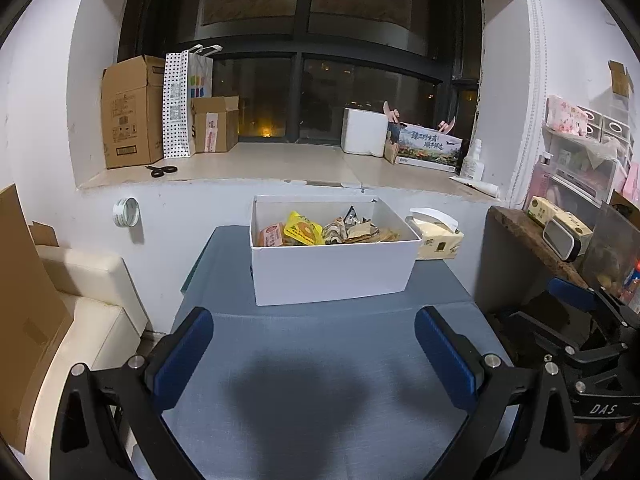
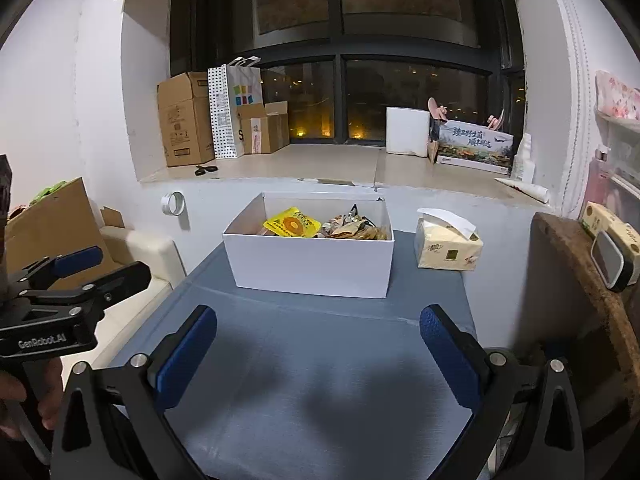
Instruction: Organize snacks
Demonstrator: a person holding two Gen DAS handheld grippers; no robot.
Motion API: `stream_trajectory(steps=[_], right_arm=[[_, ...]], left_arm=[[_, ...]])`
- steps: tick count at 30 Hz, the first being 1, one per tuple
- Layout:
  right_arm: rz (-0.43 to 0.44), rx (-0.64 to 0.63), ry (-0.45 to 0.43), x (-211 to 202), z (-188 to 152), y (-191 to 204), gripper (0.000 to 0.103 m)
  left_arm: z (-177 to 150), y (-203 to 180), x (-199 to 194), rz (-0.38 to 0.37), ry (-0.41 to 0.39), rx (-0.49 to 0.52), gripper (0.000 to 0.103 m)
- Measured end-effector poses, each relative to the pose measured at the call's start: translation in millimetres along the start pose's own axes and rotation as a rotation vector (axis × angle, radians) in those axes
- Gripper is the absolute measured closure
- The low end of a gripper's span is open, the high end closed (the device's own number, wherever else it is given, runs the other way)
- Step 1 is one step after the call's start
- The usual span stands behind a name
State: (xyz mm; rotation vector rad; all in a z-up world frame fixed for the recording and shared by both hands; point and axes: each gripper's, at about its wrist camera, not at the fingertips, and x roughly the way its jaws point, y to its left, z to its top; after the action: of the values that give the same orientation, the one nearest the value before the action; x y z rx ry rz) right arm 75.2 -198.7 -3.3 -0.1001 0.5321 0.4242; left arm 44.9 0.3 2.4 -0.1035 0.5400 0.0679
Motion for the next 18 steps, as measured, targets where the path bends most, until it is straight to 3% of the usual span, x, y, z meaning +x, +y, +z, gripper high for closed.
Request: stream_trajectory(steps=[18], right_arm=[[0.012, 0.008, -0.002, -1.9, -0.7, -2.1, 0.000]], left_arm=[[-0.9, -3.4, 0.0, 0.004, 0.009, 0.014, 0.000]])
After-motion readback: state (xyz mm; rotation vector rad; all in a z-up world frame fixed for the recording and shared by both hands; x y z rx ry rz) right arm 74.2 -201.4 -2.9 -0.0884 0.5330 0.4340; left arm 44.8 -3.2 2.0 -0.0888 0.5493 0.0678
